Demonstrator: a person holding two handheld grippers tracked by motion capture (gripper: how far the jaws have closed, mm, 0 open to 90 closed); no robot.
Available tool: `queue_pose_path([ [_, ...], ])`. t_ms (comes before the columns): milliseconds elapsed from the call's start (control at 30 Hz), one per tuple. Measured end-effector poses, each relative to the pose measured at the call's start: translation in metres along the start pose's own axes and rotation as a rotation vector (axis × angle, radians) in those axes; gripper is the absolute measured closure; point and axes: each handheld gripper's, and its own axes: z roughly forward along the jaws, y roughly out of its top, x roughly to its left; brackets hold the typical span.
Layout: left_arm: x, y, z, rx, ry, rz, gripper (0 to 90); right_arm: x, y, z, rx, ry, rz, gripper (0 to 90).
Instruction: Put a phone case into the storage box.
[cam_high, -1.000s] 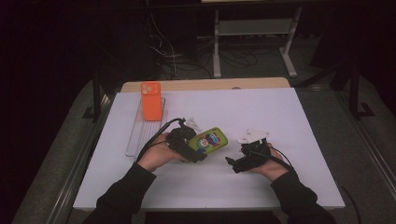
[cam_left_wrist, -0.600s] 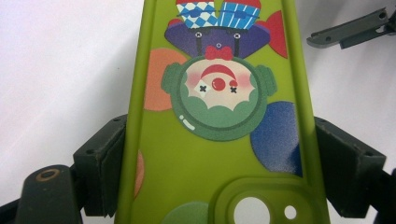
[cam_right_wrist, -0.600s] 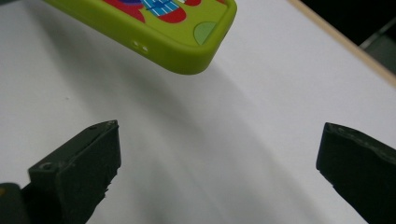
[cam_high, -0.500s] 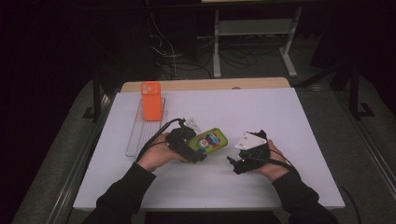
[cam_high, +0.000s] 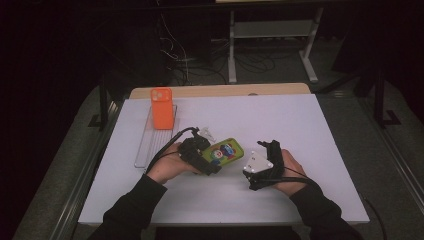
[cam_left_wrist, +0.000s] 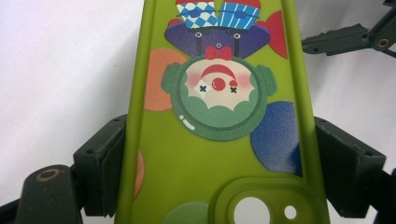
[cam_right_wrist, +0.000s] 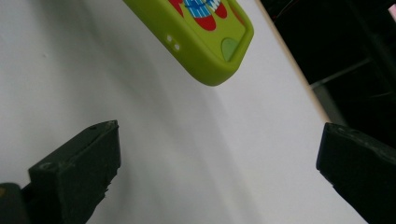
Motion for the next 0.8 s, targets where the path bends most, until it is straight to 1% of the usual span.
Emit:
queue_pose_path([
  [33,-0.001,0.0,0.001,-0.013,-0.001,-0.015,15.4,0.001,0.001,0.0,-0.003,-0.008,-0.012,0.0],
  [67,-0.001,0.0,0.001,-0.01,-0.002,-0.013,15.4,0.003,0.002,0.0,-0.005,-0.022,-0.033,0.0],
  [100,0.0,0.0,0.0,0.002,-0.001,0.003,15.4,0.003,0.002,-0.001,-0.007,-0.03,-0.054,0.0],
  [133,0.0,0.0,0.0,0.003,-0.004,-0.003,15.4,0.003,0.003,-0.002,-0.005,-0.043,-0.101,0.0],
  [167,0.0,0.0,0.0,0.004,-0.005,-0.01,15.4,0.005,0.003,-0.002,-0.009,-0.06,-0.121,0.0],
  [200,-0.001,0.0,0.0,0.004,-0.004,-0.011,15.4,0.006,0.004,-0.003,-0.012,-0.068,-0.139,0.0],
  [233,-0.001,0.0,0.0,0.002,-0.003,-0.01,15.4,0.008,0.005,-0.002,-0.024,-0.103,-0.139,0.0],
  [267,0.0,0.0,0.0,0.001,-0.002,-0.009,15.4,0.01,0.006,-0.003,-0.03,-0.109,-0.137,0.0],
  [300,0.0,0.0,0.0,0.003,-0.002,-0.007,15.4,0.011,0.006,-0.003,-0.034,-0.115,-0.154,0.0],
  [367,0.0,0.0,-0.001,0.018,-0.001,0.009,15.4,0.012,0.007,-0.002,-0.046,-0.138,-0.212,0.0],
  [400,0.0,0.0,-0.001,0.017,-0.001,0.01,15.4,0.013,0.008,-0.003,-0.046,-0.142,-0.221,0.0],
  [433,-0.001,0.0,0.0,0.001,0.0,-0.009,15.4,0.013,0.008,-0.003,-0.047,-0.146,-0.235,0.0],
  [467,-0.001,0.0,0.0,-0.002,0.0,-0.012,15.4,0.014,0.008,-0.003,-0.049,-0.158,-0.254,0.0],
  [533,-0.001,0.0,0.0,-0.001,0.0,-0.01,15.5,0.016,0.009,-0.003,-0.05,-0.169,-0.274,0.0],
  [567,-0.002,0.0,0.0,-0.005,0.0,-0.016,15.4,0.017,0.01,-0.003,-0.051,-0.185,-0.286,0.0],
  [600,0.0,0.0,-0.001,0.019,0.0,0.006,15.4,0.019,0.01,-0.004,-0.051,-0.19,-0.301,0.0],
  [667,0.0,0.0,-0.001,0.016,0.002,0.008,15.4,0.02,0.011,-0.003,-0.068,-0.221,-0.345,0.0],
  [733,0.001,0.0,-0.001,0.018,0.001,0.009,15.4,0.022,0.011,-0.003,-0.078,-0.245,-0.374,0.0],
  [767,0.0,0.0,0.0,0.011,0.001,0.0,15.4,0.023,0.012,-0.003,-0.081,-0.256,-0.393,0.0],
  [800,0.0,0.0,0.0,0.007,0.0,-0.003,15.4,0.025,0.012,-0.003,-0.088,-0.27,-0.401,0.0],
])
